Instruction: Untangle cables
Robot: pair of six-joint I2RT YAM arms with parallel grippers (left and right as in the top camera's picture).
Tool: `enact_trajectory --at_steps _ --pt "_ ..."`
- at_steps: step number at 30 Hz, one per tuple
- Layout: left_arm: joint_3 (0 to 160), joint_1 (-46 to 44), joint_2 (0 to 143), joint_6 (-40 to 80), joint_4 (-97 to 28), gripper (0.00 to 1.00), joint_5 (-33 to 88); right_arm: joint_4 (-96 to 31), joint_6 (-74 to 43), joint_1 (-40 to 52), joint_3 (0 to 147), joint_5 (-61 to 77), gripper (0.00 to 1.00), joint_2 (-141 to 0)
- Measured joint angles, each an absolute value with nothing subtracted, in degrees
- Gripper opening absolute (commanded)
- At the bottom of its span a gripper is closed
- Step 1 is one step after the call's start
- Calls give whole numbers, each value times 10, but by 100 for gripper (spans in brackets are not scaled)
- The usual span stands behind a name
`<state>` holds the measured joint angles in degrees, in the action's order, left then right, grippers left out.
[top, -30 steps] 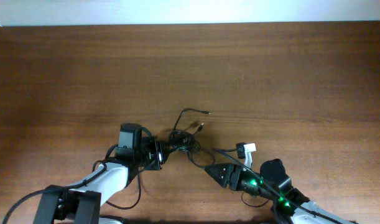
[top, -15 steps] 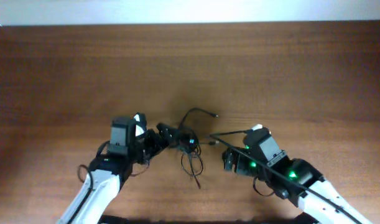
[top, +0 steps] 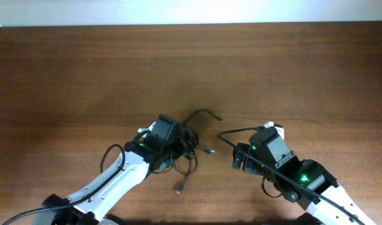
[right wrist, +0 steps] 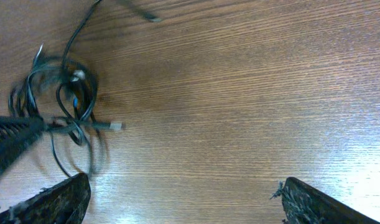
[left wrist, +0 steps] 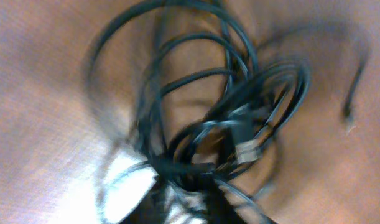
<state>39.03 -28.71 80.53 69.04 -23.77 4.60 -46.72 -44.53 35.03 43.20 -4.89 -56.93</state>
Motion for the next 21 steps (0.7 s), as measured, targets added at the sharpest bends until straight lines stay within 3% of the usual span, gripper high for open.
enact_trajectory --at_steps 1,3,7,9,10,11,12,13,14,15,16,18,21 --pt "391 -287 805 698 -206 0 36 -468 -445 350 432 -49 99 -569" --pt "391 -287 805 706 -189 0 25 -468 -442 350 432 -30 86 -576" --pt "391 -278 805 825 -201 3 61 -467 -443 350 432 1 85 -599" --pt "391 -246 805 915 -197 29 124 -467 -444 350 432 4 89 -600" --pt "391 -238 805 920 -195 49 133 -467 -444 350 432 5 91 -600" --pt "391 -236 805 890 -194 79 128 -467 -443 350 432 6 93 -600" --pt "391 -236 805 842 -190 99 117 -467 -443 350 432 5 94 -600" --pt "391 -236 805 773 -186 99 103 -466 -443 350 432 6 94 -601" --pt "391 -236 805 709 -185 86 92 -462 -443 350 432 6 94 -606" --pt "391 -236 805 661 -184 64 79 -456 -444 350 432 7 94 -615" --pt "391 -236 805 634 -182 57 66 -454 -443 350 432 8 94 -624" --pt "391 -236 805 594 -179 58 16 -450 -444 350 432 10 95 -658" --pt "391 -244 805 567 -179 76 -13 -439 -444 350 432 19 99 -712"
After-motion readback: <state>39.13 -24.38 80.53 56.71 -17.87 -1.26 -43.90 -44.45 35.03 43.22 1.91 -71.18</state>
